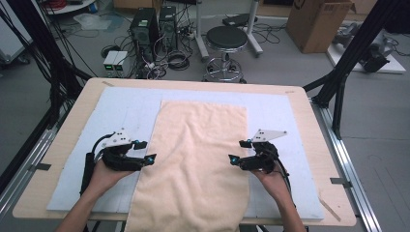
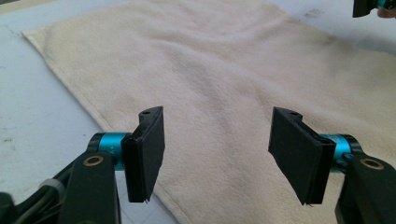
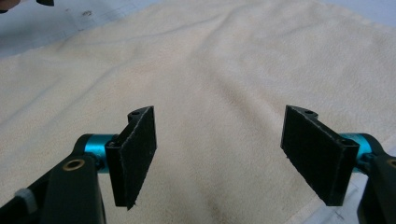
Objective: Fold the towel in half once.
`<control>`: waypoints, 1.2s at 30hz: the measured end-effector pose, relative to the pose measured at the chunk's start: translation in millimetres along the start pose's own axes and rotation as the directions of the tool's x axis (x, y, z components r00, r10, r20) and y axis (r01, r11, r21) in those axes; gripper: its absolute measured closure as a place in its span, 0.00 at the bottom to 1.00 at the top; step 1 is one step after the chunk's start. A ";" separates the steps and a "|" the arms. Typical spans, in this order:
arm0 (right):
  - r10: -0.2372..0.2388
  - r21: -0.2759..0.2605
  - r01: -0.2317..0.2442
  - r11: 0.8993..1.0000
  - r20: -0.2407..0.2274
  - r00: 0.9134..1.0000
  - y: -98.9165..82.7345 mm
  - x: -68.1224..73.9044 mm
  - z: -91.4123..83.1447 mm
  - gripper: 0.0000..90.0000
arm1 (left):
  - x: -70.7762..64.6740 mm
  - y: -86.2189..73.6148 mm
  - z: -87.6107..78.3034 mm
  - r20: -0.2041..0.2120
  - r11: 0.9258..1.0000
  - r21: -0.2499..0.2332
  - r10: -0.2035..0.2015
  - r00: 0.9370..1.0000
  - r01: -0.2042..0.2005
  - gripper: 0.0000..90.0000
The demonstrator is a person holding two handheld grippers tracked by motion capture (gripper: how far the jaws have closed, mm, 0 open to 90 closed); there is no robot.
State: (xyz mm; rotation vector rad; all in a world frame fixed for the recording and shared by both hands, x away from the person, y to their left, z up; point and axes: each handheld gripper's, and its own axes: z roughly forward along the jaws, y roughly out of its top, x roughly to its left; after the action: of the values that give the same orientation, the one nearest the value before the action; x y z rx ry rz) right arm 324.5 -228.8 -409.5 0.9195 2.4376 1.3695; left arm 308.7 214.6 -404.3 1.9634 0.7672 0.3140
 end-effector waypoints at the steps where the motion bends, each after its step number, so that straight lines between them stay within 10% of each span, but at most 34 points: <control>1: -0.007 0.001 0.007 1.000 0.004 1.000 0.5 -0.9 0.0 0.29 | 0.8 0.5 0.9 -0.001 1.000 -0.005 -0.006 1.000 0.006 0.40; 19: 0.002 0.036 -0.005 0.999 0.077 0.997 43.0 -42.7 12.5 0.30 | 47.9 38.2 28.5 -0.098 0.999 -0.015 -0.053 0.994 0.052 0.45; 36: 0.054 0.123 -0.074 0.990 0.155 0.986 27.5 -79.1 51.2 0.36 | 73.1 15.0 73.5 -0.131 0.990 0.111 -0.067 0.989 0.082 0.43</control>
State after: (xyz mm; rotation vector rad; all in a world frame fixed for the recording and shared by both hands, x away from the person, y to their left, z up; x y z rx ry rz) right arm 421.4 -230.2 -424.9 1.0982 2.4221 1.1271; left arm 408.3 204.5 -435.1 2.0323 0.9577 0.3586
